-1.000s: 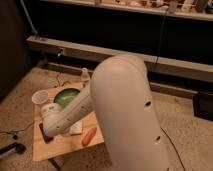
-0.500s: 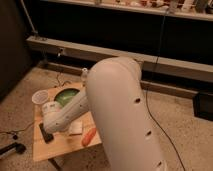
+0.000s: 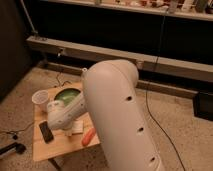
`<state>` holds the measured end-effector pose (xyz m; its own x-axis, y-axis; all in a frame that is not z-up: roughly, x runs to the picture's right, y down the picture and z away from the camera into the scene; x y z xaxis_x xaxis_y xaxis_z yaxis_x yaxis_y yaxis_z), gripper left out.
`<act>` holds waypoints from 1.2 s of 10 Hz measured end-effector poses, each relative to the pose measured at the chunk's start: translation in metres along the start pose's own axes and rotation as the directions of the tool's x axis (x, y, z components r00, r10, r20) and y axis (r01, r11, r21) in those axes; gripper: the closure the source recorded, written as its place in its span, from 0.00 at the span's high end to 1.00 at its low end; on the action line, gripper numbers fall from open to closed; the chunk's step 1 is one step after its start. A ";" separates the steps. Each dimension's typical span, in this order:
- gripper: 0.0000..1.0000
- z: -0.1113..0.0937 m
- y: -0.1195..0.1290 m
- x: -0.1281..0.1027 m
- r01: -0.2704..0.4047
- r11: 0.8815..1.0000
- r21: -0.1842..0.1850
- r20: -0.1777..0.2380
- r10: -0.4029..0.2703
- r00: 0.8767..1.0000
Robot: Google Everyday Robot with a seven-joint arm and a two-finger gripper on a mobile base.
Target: Place the white sponge in the ceramic bowl
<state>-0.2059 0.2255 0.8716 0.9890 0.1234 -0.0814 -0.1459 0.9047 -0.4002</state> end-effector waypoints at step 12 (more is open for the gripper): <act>0.00 -0.138 -0.039 -0.050 -0.010 0.997 0.081 0.148 -0.002 0.989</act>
<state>-0.2525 0.1273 0.7652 0.9821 0.1804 0.0549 -0.1534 0.9336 -0.3239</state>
